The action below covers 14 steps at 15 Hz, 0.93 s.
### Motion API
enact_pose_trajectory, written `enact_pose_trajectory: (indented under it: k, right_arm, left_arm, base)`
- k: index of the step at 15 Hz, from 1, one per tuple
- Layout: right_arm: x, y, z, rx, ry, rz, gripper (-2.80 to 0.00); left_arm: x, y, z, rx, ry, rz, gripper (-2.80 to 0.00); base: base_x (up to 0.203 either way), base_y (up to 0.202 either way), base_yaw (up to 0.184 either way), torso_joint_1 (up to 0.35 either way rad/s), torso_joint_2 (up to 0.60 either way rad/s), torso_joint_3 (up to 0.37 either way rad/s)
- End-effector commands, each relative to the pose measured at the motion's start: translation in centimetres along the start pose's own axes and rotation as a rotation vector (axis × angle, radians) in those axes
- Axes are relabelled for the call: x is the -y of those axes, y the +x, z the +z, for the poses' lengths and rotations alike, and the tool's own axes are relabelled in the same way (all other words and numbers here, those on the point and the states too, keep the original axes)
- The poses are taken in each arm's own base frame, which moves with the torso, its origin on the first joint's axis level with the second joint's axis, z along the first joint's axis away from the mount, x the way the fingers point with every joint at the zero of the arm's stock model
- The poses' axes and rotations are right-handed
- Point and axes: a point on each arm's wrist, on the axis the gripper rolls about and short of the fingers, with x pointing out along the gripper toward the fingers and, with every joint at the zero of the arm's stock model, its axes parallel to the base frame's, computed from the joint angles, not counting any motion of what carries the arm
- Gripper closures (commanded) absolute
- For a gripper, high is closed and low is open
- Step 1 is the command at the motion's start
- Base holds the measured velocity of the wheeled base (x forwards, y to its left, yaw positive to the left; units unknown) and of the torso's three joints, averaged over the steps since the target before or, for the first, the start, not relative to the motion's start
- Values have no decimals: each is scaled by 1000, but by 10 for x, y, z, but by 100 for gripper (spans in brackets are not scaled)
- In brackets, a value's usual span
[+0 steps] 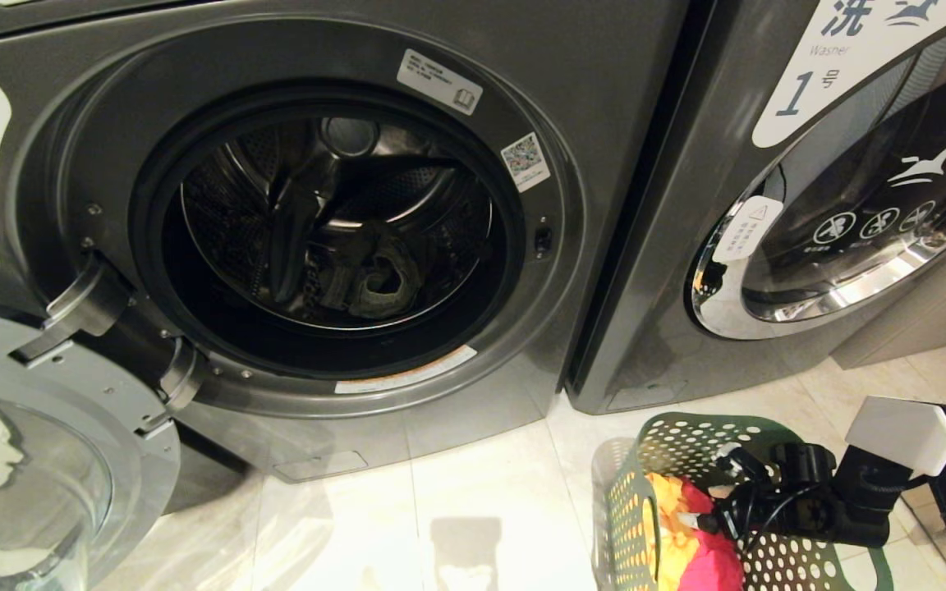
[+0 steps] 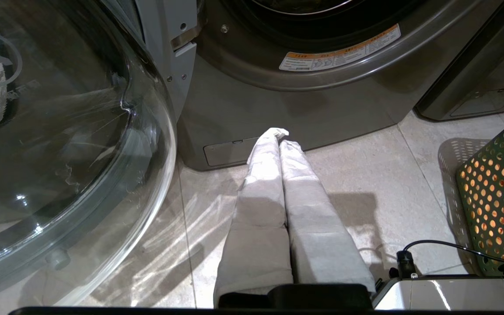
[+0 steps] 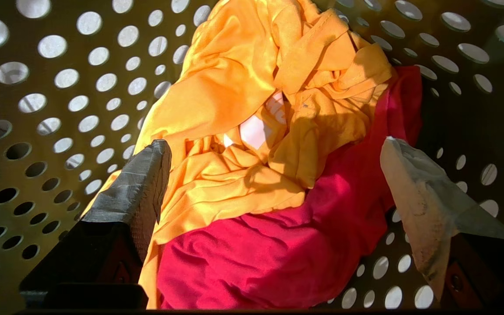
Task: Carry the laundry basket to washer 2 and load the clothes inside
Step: Place the clothes into the washing machine
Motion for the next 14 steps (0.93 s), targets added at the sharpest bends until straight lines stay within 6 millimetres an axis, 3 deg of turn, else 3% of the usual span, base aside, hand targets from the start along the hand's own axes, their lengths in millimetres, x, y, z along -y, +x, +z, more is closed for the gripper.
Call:
enact_pose_trajectory:
  k: [1,8,14]
  right_arm:
    - [3,13,-11,-3,1,5,-280]
    - [16,39,-26,13,-13,-21,-280]
    - [9,49,-26,2,-30,-14,-280]
  left_arm:
    - [0,0,0,0,0,0,0]
    - [0,0,0,0,0,0,0]
    - [0,0,0,0,0,0,0]
  base:
    - [0,0,0,0,0,0]
    - [0,0,0,0,0,0]
    - [0,0,0,0,0,0]
